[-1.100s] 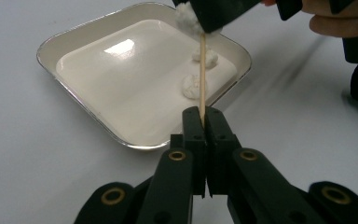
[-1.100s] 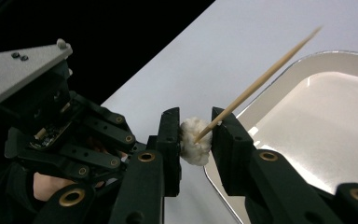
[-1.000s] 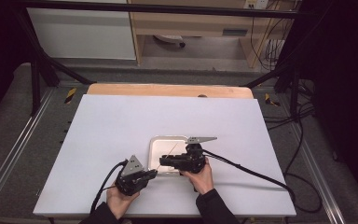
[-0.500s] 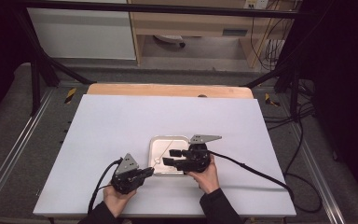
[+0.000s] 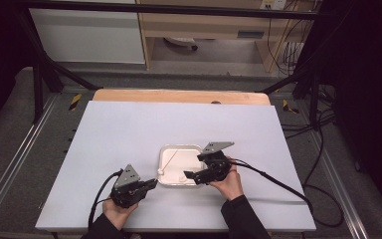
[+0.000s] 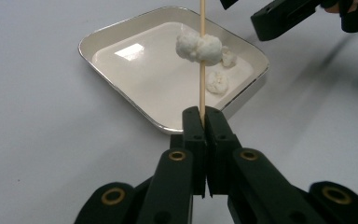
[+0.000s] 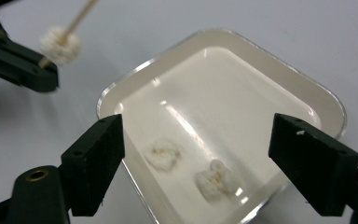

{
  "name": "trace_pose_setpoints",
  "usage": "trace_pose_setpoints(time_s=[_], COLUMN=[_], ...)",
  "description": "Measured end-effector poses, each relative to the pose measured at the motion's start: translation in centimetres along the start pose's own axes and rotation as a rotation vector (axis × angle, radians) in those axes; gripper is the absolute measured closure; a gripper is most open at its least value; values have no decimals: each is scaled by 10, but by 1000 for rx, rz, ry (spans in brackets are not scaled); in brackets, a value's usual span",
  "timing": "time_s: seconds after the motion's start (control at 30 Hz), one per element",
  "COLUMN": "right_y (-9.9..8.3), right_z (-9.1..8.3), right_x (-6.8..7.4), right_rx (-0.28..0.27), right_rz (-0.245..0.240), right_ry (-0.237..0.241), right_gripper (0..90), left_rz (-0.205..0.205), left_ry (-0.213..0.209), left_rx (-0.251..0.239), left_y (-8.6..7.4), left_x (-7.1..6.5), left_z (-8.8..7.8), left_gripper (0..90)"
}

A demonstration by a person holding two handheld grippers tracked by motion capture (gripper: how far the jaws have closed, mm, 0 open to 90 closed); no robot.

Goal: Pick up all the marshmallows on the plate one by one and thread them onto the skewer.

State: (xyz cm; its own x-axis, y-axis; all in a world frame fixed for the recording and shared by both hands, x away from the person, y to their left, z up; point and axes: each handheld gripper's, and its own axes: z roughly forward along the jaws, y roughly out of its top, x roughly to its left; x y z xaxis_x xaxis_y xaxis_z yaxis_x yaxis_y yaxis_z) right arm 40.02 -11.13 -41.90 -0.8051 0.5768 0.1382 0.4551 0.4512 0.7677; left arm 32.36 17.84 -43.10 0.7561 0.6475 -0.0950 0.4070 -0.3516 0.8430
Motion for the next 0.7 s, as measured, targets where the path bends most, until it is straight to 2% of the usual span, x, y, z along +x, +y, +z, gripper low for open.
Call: trace_pose_setpoints(time_s=[0.1,0.17,0.27,0.5,0.57,0.7], right_y=[-4,-7,-11,-17,-17,-19], right_z=[5,8,12,15,15,18], right_x=[-1,-1,-1,-5,-5,-4], right_rx=[55,79,90,89,94,104], right_rz=[-48,-61,-77,-47,-56,-72], right_ry=[-32,-51,-58,-59,-65,-68], right_gripper=[256,302,365,516,562,597], left_rz=[8,7,9,9,11,12], left_ry=[2,0,1,-6,-7,-10], left_rx=[3,7,13,19,19,21], left_y=[0,-1,-2,-3,-3,-3], left_x=[0,0,0,0,0,0], left_z=[0,0,0,0,0,1], left_gripper=[884,884,883,883,883,882])
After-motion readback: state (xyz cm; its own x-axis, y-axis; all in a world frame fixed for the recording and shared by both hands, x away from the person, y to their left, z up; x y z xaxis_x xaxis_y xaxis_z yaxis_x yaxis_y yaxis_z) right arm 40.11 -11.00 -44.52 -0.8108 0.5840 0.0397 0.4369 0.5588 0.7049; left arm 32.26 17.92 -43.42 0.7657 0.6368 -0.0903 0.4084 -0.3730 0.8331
